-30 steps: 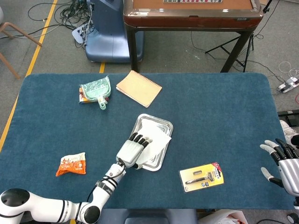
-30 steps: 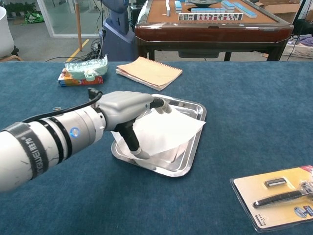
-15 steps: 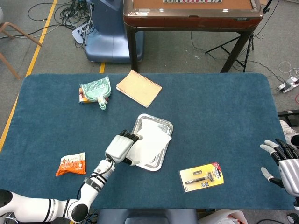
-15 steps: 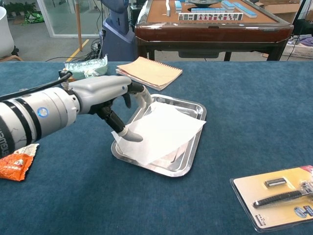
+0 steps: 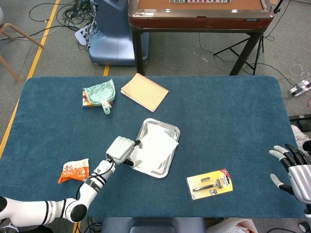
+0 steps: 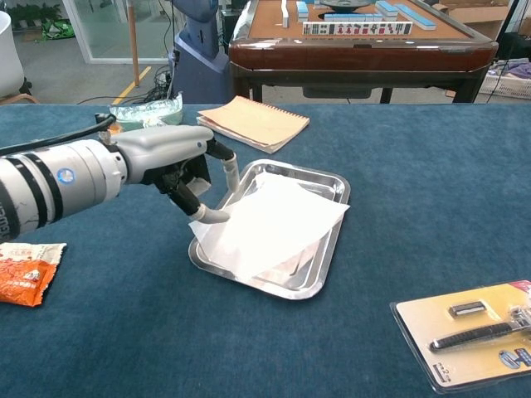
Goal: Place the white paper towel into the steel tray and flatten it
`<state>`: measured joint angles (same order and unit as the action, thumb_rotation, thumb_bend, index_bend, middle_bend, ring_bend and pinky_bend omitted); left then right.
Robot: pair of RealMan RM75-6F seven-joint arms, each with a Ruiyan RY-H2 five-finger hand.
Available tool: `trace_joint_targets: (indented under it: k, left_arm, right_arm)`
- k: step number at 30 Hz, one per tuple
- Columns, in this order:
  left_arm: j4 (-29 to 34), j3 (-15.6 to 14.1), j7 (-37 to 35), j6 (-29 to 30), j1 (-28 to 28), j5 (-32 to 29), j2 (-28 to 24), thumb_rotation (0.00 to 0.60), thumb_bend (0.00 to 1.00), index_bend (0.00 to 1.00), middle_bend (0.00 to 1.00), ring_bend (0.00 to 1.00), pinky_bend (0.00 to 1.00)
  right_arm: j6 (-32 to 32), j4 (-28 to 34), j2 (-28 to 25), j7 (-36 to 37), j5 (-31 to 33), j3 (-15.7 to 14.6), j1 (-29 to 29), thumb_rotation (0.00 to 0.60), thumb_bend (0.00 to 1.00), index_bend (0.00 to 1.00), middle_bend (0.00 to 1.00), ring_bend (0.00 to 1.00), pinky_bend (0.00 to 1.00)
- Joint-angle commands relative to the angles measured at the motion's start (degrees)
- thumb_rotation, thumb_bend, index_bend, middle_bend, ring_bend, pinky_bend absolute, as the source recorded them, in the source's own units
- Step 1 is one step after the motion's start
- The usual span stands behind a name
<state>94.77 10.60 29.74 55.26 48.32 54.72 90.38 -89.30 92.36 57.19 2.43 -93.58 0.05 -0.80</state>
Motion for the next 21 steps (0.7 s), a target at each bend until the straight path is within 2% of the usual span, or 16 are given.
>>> trace_joint_targets:
  k: [1, 5, 8, 21]
  left_arm:
    - [-1.36, -0.57, 1.8, -4.03, 2.68, -0.66, -1.67, 0.6, 0.43, 0.29, 1.0, 0.98, 0.92]
    - [-2.1, -0.99, 4.12, -6.81, 5.27, -2.17, -2.27, 0.6, 0.48, 0.18, 1.0, 0.99, 0.94]
    - [-2.91, -1.16, 6.05, -7.54, 7.14, -2.65, -2.14, 0.6, 0.5, 0.13, 1.0, 1.0, 0.95]
    - [-5.45, -3.32, 13.49, -11.54, 15.08, -7.9, -0.71, 0.6, 0.53, 0.1, 1.0, 1.0, 0.95]
  right_arm:
    - [0.17, 0.22, -0.03, -0.19, 0.01, 0.03, -0.12, 0.6, 0.26, 0.25, 0.2, 0.08, 0.18]
    - [0.56, 0.51, -0.06, -0.57, 0.17, 0.07, -0.31, 0.6, 0.26, 0.25, 0.2, 0.08, 0.18]
    - [0.98, 0.84, -0.09, -0.98, 0.23, 0.11, -0.56, 0.6, 0.26, 0.25, 0.2, 0.08, 0.18]
    - [2.51, 1.98, -0.16, -2.48, 0.89, 0.31, -1.38, 0.6, 0.26, 0.25, 0.2, 0.08, 0.18]
